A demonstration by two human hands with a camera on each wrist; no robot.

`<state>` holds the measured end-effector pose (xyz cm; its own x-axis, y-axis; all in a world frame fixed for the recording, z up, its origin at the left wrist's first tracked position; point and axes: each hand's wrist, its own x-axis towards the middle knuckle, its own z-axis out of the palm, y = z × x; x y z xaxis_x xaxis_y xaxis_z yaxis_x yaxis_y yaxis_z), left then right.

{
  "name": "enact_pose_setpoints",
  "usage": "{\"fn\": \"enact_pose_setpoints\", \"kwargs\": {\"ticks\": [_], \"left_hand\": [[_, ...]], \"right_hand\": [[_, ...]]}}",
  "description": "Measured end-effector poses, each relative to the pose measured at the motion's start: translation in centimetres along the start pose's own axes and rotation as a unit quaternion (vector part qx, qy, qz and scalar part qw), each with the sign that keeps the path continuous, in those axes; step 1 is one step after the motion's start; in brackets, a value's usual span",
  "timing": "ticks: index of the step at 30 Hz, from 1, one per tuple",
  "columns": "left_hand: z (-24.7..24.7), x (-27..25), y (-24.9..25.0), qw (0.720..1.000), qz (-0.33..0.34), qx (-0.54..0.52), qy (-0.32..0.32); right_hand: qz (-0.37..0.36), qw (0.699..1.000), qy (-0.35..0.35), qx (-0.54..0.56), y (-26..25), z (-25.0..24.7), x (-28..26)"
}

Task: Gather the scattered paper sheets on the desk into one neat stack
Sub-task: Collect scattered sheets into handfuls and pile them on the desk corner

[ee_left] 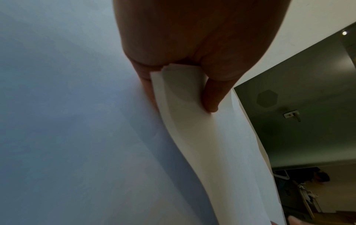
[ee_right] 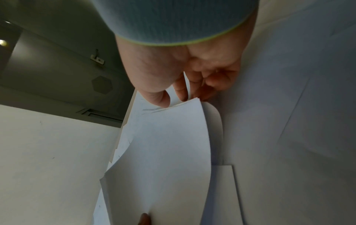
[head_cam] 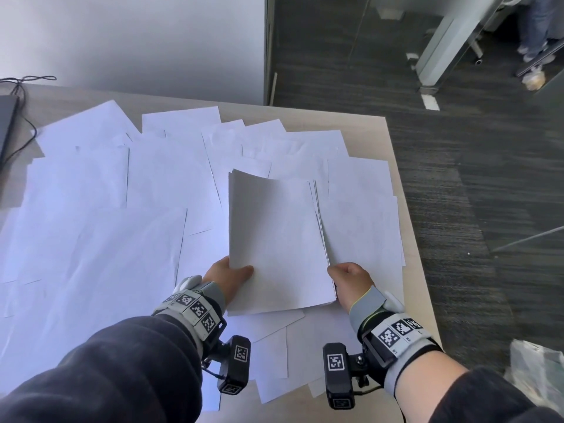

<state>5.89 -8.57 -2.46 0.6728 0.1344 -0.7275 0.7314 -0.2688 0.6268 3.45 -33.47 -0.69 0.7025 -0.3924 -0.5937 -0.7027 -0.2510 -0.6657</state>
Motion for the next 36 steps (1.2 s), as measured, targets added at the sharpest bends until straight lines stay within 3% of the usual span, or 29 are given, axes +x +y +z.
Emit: {"fn": "enact_pose_setpoints", "kwargs": {"ticks": [10,14,21,28,32,36], "left_hand": [[-0.7,-0.3,-0.4,0.999,-0.007,-0.045,0.024],[-1.1,-0.4,-0.3,0.999,-0.006,-0.037,0.027],[-0.6,-0.9,0.3,0.999,0.003,-0.031,0.020],[2.5,-1.8,1.7,0.998,0.024,-0.030,-0.040],[4.4,-2.2,2.0,0.996,0.025,-0.027,-0.077],[4.4,-2.0,2.5,0.998,0.014,-0.016,-0.064]], "right_hand": [[0.004,0.994,-0.110,0.008,0.2,0.3,-1.1],[0.035,0.991,-0.116,0.051,0.4,0.2,-1.2],[0.026,0.988,-0.106,0.109,-0.2,-0.8,-2.1],[0.043,0.985,-0.113,0.120,0.4,-2.9,-2.2],[0.039,0.991,-0.061,0.109,1.3,-4.5,-1.7],[0.018,0.990,0.016,0.138,2.5,-6.3,-0.4]]}}
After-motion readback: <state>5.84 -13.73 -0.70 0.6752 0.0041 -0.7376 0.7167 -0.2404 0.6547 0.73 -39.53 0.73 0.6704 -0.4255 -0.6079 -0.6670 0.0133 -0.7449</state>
